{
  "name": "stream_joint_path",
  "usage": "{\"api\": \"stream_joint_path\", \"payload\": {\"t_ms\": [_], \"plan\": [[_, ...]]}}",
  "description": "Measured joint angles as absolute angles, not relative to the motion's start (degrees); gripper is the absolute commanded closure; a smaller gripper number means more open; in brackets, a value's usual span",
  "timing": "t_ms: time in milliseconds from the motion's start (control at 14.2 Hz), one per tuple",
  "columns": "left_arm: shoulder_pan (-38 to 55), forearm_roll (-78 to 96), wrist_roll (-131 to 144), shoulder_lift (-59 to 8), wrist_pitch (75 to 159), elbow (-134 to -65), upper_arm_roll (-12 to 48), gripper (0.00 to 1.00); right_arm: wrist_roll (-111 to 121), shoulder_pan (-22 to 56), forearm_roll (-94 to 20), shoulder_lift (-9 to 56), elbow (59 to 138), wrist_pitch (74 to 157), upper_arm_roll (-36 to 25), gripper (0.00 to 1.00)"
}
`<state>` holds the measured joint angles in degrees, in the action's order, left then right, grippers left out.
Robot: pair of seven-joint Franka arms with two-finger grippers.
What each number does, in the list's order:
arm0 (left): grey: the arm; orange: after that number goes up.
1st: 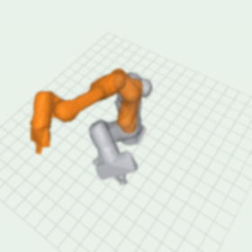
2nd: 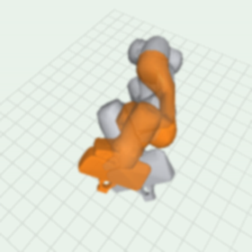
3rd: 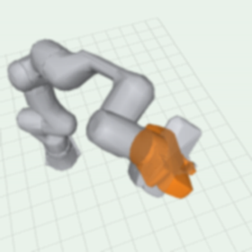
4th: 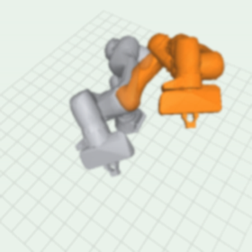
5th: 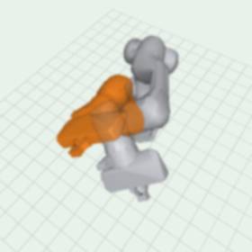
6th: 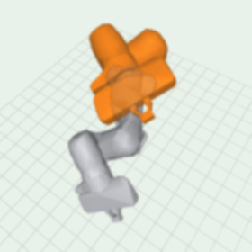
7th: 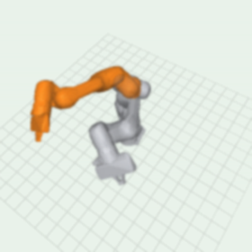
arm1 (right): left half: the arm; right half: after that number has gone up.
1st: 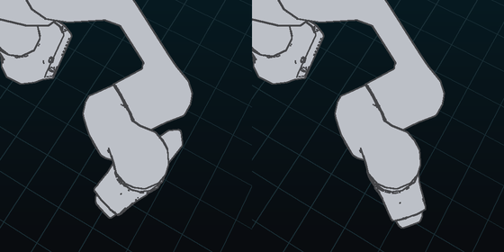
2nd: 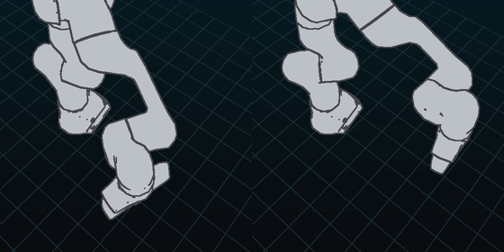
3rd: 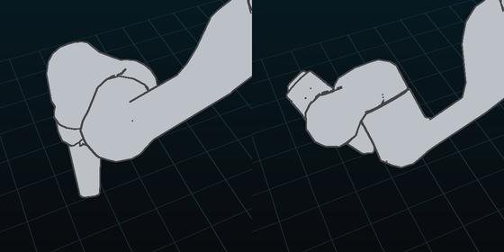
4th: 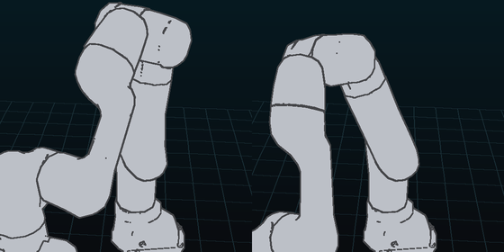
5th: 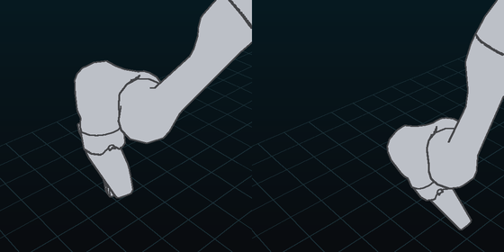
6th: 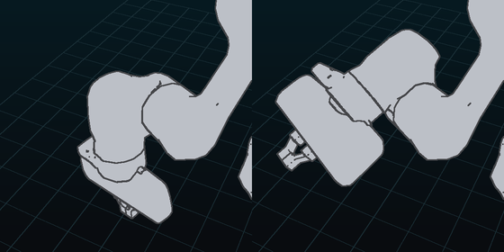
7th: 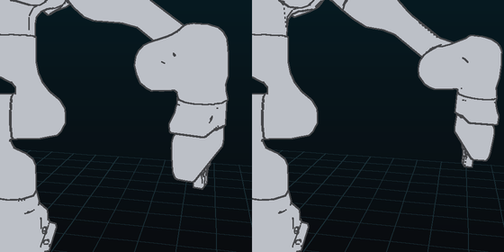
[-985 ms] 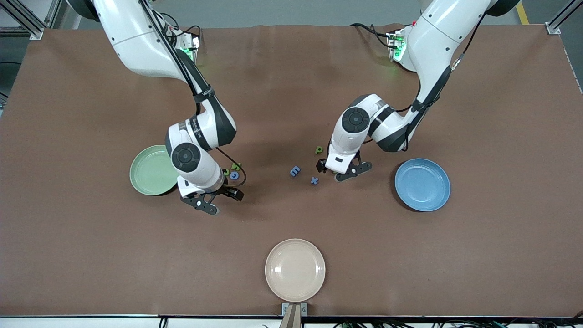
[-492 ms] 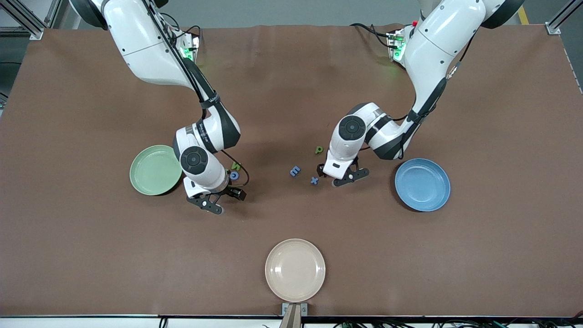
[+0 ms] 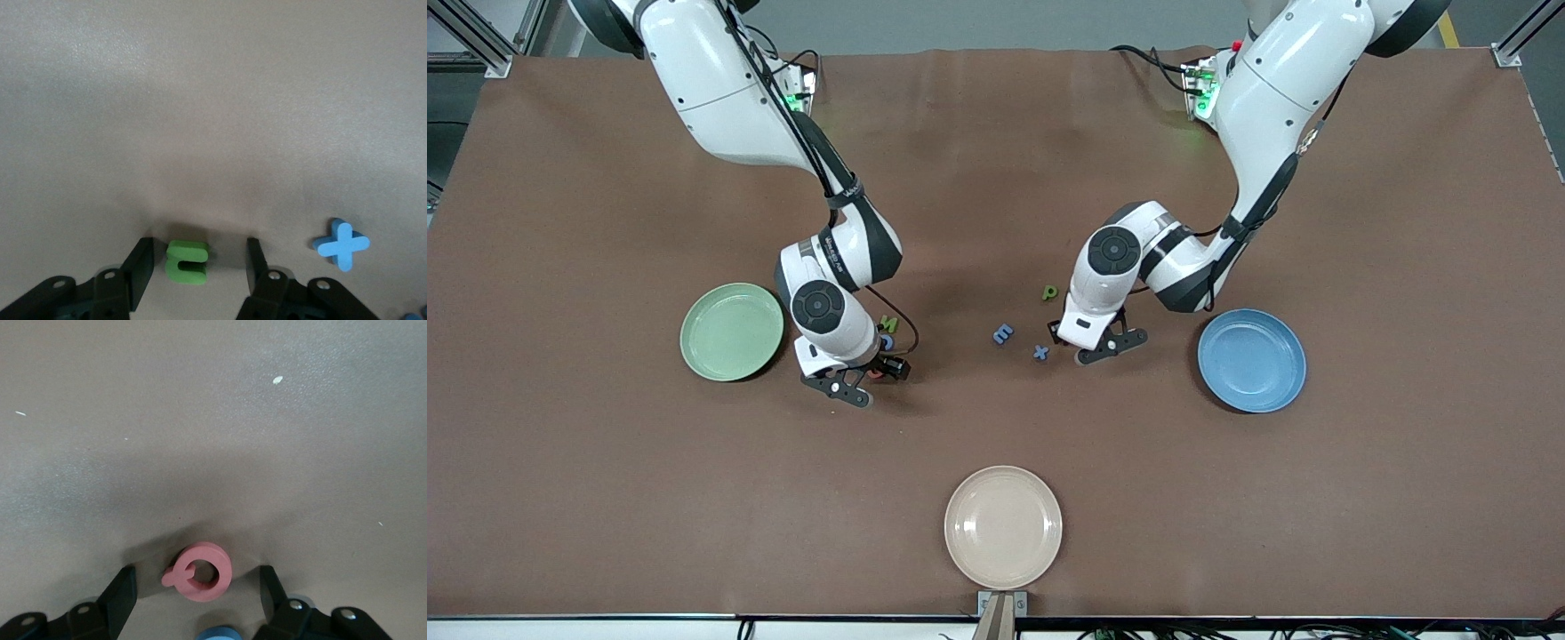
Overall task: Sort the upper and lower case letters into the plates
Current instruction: 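Grasp the green u with the left gripper while the right gripper grasps the pink Q, then drop the u on the blue plate while the right gripper drops Q on green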
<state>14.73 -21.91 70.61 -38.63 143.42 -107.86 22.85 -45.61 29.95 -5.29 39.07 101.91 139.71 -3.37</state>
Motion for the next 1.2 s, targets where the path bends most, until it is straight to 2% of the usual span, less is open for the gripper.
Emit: {"api": "stream_joint_path", "payload": {"t_ms": [352, 492, 844, 1196], "plan": [[14.73, -21.91, 70.62, -38.43, 143.14, -107.76, 22.9, 0.75, -45.67, 29.96, -5.3, 38.65, 101.88, 139.8, -3.38, 0.76], [14.68, -21.91, 70.62, -38.29, 142.86, -107.75, 22.89, 0.77, -45.78, 29.96, -5.3, 38.5, 101.89, 139.75, -3.42, 0.94], [14.53, -21.91, 70.62, -38.01, 140.28, -106.71, 22.88, 0.81, -44.7, 29.02, -5.24, 38.35, 101.82, 138.95, -4.39, 0.98], [9.42, -22.17, 63.6, -31.21, 131.88, -105.19, 23.73, 0.81, -32.08, 20.2, -5.22, 32.41, 101.8, 129.1, -5.09, 0.98]]}}
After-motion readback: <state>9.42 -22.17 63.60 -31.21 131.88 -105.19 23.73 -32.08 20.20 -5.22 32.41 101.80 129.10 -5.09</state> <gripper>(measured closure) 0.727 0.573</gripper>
